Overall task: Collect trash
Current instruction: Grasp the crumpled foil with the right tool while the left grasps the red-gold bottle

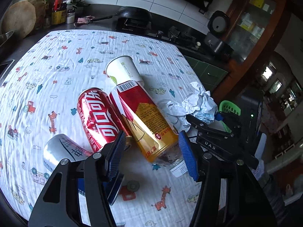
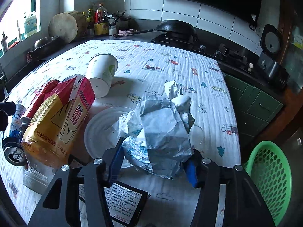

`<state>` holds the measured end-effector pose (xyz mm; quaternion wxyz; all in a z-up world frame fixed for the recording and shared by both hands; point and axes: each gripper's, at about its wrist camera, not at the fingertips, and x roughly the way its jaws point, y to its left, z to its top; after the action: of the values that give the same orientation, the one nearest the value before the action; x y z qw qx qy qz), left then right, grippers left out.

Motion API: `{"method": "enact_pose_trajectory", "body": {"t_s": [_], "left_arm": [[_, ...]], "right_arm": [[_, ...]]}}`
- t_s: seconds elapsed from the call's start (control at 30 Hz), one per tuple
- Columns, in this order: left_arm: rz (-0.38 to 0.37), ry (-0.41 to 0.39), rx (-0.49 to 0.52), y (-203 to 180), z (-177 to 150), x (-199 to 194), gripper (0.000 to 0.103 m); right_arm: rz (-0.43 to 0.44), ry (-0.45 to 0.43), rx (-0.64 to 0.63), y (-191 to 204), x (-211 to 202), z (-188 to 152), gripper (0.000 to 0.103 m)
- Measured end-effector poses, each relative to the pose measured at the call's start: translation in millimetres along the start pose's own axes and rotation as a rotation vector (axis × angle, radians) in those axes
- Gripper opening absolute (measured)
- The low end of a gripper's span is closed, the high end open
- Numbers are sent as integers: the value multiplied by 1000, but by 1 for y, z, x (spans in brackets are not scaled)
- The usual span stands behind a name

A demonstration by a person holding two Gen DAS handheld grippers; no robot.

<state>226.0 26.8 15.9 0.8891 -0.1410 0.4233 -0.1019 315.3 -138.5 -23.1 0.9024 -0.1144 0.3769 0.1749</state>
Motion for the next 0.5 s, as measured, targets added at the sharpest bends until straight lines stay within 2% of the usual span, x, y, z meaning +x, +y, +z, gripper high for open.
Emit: {"method": "enact_pose_trajectory", "body": {"t_s": [0.17, 0.3, 0.5], "left_arm": [[14, 26, -40, 3, 12, 18, 58], [7, 61, -96, 11, 22, 33, 58], [42, 99, -135, 15, 29, 49, 58]], "right_arm": [[24, -51, 55, -6, -21, -2, 44], [40, -99, 91, -13, -44, -5, 44], [37, -149, 119, -23, -71, -13, 44]]}}
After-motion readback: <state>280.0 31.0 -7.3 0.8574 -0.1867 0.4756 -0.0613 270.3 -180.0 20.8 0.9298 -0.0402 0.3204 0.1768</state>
